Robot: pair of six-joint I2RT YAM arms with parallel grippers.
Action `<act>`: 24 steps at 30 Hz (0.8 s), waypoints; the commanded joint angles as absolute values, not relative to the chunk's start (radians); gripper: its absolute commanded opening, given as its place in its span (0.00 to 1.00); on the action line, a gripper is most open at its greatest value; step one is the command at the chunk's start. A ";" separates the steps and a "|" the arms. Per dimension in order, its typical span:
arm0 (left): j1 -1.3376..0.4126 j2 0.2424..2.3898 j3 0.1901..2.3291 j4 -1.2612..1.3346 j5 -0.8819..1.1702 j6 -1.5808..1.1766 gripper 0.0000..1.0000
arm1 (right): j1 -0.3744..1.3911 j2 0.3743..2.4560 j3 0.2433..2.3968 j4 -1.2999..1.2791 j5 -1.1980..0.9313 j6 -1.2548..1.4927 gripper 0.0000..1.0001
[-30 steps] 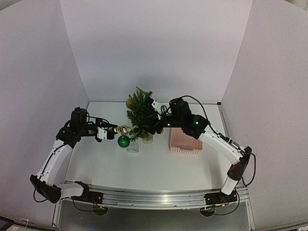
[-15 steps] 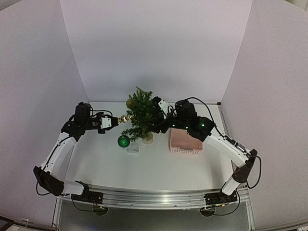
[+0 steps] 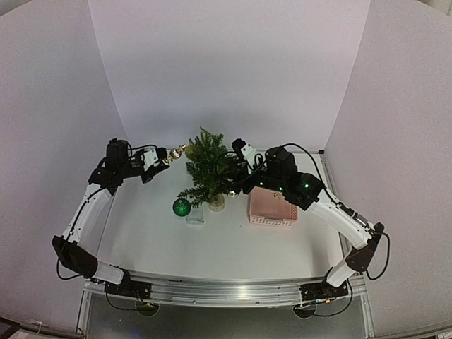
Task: Decorate the small christmas tree
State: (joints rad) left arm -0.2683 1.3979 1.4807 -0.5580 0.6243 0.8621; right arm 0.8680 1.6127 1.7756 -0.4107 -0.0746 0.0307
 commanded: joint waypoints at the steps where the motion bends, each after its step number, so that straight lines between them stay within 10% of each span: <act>1: -0.259 1.416 1.508 -0.559 0.620 0.789 0.08 | 0.864 1.600 1.771 -0.396 -0.062 0.032 0.71; 24: -0.219 1.427 1.368 -0.522 0.659 0.677 0.09 | 0.864 1.590 1.761 -0.396 -0.059 0.031 0.71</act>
State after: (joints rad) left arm -0.2234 1.4281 1.3656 -0.5561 0.6226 0.7021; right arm 0.8680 1.6127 1.7706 -0.4118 -0.0738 0.0307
